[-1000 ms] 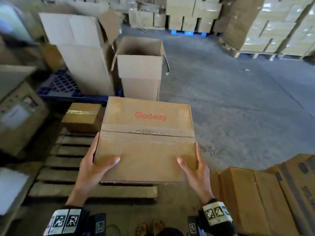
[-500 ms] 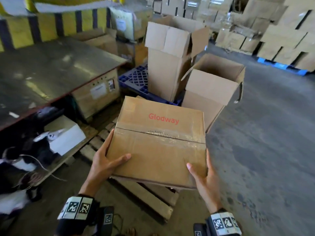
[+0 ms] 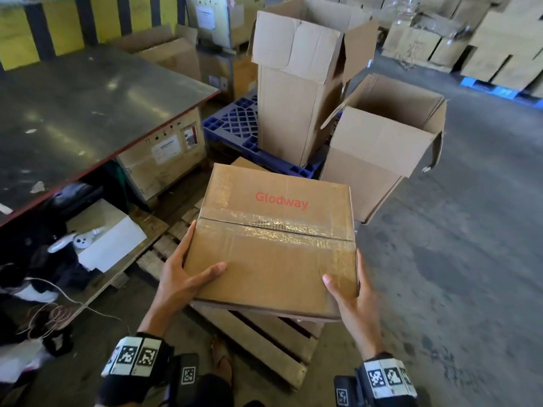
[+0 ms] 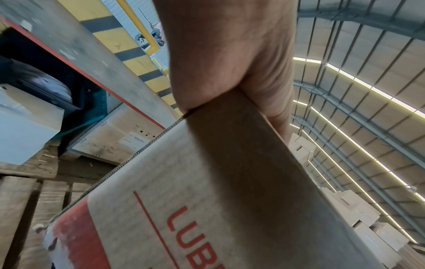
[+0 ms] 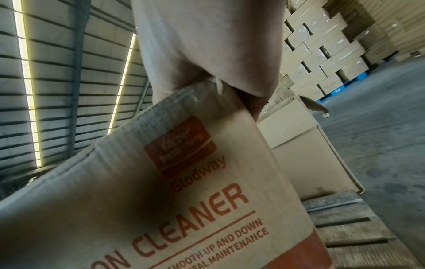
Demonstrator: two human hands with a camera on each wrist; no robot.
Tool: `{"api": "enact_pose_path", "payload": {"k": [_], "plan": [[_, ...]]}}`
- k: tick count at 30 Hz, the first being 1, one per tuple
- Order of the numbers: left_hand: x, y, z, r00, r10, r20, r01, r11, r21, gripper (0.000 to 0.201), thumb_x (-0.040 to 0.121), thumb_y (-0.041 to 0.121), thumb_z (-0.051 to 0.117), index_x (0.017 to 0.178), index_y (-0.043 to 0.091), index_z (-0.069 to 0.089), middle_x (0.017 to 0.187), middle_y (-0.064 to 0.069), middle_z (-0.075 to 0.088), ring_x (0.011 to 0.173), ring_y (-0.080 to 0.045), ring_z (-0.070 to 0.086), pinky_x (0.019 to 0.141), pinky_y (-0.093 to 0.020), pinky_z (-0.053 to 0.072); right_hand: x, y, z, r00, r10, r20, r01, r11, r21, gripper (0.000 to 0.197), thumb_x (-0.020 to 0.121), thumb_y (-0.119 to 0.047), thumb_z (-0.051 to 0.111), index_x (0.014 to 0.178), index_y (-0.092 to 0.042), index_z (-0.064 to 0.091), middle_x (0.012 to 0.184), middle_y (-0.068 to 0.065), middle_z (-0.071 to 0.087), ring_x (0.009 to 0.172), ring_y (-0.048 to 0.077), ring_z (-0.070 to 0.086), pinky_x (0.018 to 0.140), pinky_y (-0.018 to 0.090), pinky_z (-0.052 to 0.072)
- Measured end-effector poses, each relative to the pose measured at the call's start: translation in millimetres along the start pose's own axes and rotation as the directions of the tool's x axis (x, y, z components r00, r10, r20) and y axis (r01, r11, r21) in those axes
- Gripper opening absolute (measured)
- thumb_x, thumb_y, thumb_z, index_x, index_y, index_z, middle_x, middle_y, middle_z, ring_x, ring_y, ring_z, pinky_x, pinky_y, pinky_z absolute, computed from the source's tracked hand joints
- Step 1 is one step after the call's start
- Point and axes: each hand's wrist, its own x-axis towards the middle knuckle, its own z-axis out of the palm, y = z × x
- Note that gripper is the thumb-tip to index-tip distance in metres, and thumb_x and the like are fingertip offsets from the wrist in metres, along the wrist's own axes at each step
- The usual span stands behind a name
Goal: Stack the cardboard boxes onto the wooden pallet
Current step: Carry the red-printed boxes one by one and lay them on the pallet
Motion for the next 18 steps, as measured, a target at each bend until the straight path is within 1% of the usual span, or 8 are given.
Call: {"api": "enact_pose_path", "payload": {"k": [2,4,6,8,10,12,15,18], "plan": [[31.8,-0.7,-4.3,1.0,-0.01,0.012,0.01,1.0,0.004,0.104,0.075,0.029,0.08,0.155,0.046,0.016,0.121,0.031,0.04,0.101,0.0,0.055,0.066,-0.012,0.05,21.0,-6.1,16.0,1.0,0.015,-0.022,-0.015,1.0,-0.015,0.095,0.078,-0.07,0.07,0.155,-0.052,0.016,0.132,-0.031,0.049,0.116,-0.003,0.053,0.103,0.031,0.047],[67.2,0.4,-11.1,0.999,-0.004,0.041,0.004,1.0,0.013,0.106,0.075,0.036,0.083,0.155,0.046,0.015,0.12,0.03,0.04,0.1,0.0,0.055,0.068,-0.014,0.048,43.1,-15.9,32.6,0.998,0.027,-0.054,-0.029,0.999,-0.034,0.093,0.082,-0.059,0.07,0.156,-0.047,0.016,0.129,-0.031,0.047,0.11,-0.006,0.051,0.099,0.023,0.046],[103.2,1.0,-20.9,0.997,0.0,0.082,-0.001,1.0,0.013,0.114,0.065,0.057,0.086,0.154,0.051,0.015,0.123,0.029,0.041,0.105,-0.004,0.055,0.076,-0.019,0.048,62.2,-29.7,48.5,0.995,0.065,-0.074,-0.068,0.997,-0.046,0.093,0.082,-0.052,0.069,0.156,-0.043,0.014,0.118,-0.031,0.048,0.098,-0.011,0.051,0.083,0.005,0.044],[140.1,5.8,-28.8,0.993,-0.031,0.115,0.032,0.999,-0.001,0.111,0.062,0.061,0.086,0.149,0.059,0.017,0.124,0.028,0.042,0.109,-0.008,0.055,0.08,-0.029,0.05,80.7,-43.6,62.6,0.989,0.093,-0.113,-0.098,0.994,-0.042,0.092,0.082,-0.051,0.069,0.155,-0.043,0.012,0.107,-0.038,0.045,0.085,-0.016,0.054,0.067,0.0,0.042],[176.4,18.0,-31.3,0.988,-0.071,0.137,0.073,0.997,-0.009,0.106,0.067,0.047,0.087,0.145,0.063,0.018,0.126,0.02,0.044,0.111,-0.015,0.056,0.083,-0.035,0.051,100.0,-52.9,72.5,0.982,0.088,-0.165,-0.093,0.995,-0.023,0.093,0.081,-0.054,0.07,0.152,-0.05,0.01,0.103,-0.037,0.049,0.087,-0.02,0.057,0.068,0.003,0.044],[209.1,26.1,-31.7,0.985,-0.056,0.161,0.052,0.998,0.024,0.105,0.069,0.039,0.086,0.146,0.06,0.019,0.131,0.015,0.043,0.115,-0.017,0.054,0.086,-0.036,0.05,117.3,-57.8,79.5,0.977,0.085,-0.197,-0.091,0.996,-0.02,0.093,0.08,-0.059,0.07,0.15,-0.055,0.008,0.098,-0.028,0.056,0.086,-0.01,0.06,0.075,0.009,0.048],[245.6,33.1,-28.9,0.98,-0.006,0.198,-0.007,0.998,0.063,0.106,0.07,0.04,0.086,0.147,0.06,0.018,0.135,0.015,0.04,0.12,-0.019,0.05,0.094,-0.043,0.05,138.5,-67.0,84.3,0.969,0.096,-0.229,-0.103,0.994,-0.019,0.098,0.079,-0.065,0.069,0.155,-0.049,0.01,0.109,-0.035,0.053,0.098,-0.01,0.057,0.092,0.019,0.049],[277.2,36.0,-23.3,0.97,0.042,0.238,-0.06,0.996,0.066,0.103,0.071,0.038,0.085,0.148,0.057,0.018,0.131,0.015,0.043,0.118,-0.014,0.05,0.093,-0.04,0.049,161.0,-72.1,87.2,0.96,0.105,-0.259,-0.122,0.991,-0.05,0.102,0.072,-0.082,0.062,0.154,-0.053,0.009,0.117,-0.03,0.056,0.107,-0.002,0.061,0.095,0.026,0.053]]}}
